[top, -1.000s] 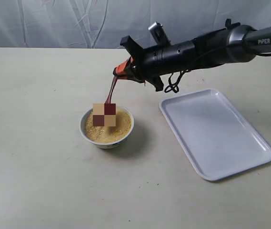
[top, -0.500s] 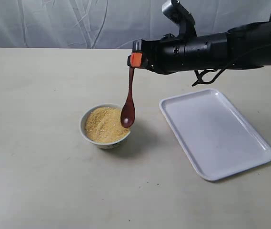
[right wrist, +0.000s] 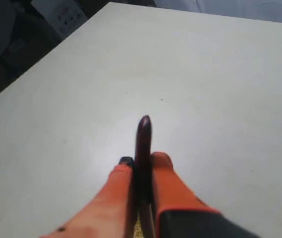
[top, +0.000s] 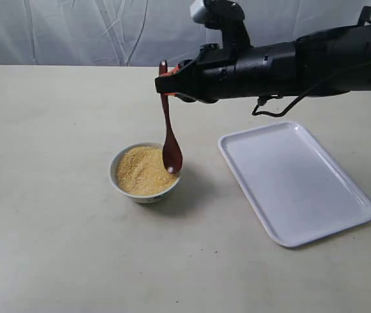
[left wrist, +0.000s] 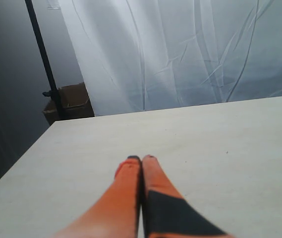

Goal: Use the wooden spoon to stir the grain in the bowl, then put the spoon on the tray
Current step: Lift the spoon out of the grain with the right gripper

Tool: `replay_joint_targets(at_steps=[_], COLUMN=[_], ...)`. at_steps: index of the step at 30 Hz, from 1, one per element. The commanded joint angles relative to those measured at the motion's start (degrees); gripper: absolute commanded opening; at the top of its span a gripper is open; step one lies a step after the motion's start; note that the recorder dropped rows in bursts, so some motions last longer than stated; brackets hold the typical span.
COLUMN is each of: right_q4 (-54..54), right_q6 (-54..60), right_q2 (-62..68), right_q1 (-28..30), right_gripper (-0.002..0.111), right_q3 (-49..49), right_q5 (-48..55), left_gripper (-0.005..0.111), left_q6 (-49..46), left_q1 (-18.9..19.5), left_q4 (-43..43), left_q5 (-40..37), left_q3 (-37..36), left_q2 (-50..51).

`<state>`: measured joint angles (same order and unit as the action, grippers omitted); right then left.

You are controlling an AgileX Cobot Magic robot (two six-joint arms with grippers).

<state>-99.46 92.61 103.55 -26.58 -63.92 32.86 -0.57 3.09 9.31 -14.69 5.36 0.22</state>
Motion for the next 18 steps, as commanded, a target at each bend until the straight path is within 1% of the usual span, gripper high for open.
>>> replay_joint_targets(at_steps=[1, 5, 8, 11, 14, 16, 18], right_q4=[-0.5, -0.5, -0.5, -0.5, -0.5, -0.5, -0.5], right_q6=[2.2, 2.2, 2.2, 0.2, 0.2, 0.8, 0.8], right_q2=[-0.7, -2.4, -5.5, -6.4, -6.4, -6.4, -6.0], right_q1=[-2.2, -3.3, -4.4, -4.5, -6.3, -7.7, -7.7], right_gripper=[-0.001, -0.001, -0.001, -0.001, -0.001, -0.001, -0.001], right_q3=[0.1, 0.1, 0.1, 0.1, 0.1, 0.1, 0.1], right_q5=[-1.5, -1.3, -6.2, -5.2, -5.5, -9.7, -12.2], left_gripper=[0.0, 0.0, 0.0, 0.0, 0.0, 0.0, 0.0], left_q6=[0.1, 0.1, 0.1, 0.1, 0.1, 0.1, 0.1], left_q1=[-0.4, -0.4, -0.4, -0.4, -0.4, -0.4, -0.4], left_q4=[-0.1, -0.1, -0.1, -0.1, -0.1, -0.1, -0.1], left_q5=[0.3, 0.3, 0.3, 0.3, 0.3, 0.3, 0.3], left_q3=[-0.2, -0.2, -0.2, -0.2, -0.2, -0.2, -0.2], left_q2=[-0.2, -0.2, -0.2, -0.2, -0.2, -0.2, -0.2])
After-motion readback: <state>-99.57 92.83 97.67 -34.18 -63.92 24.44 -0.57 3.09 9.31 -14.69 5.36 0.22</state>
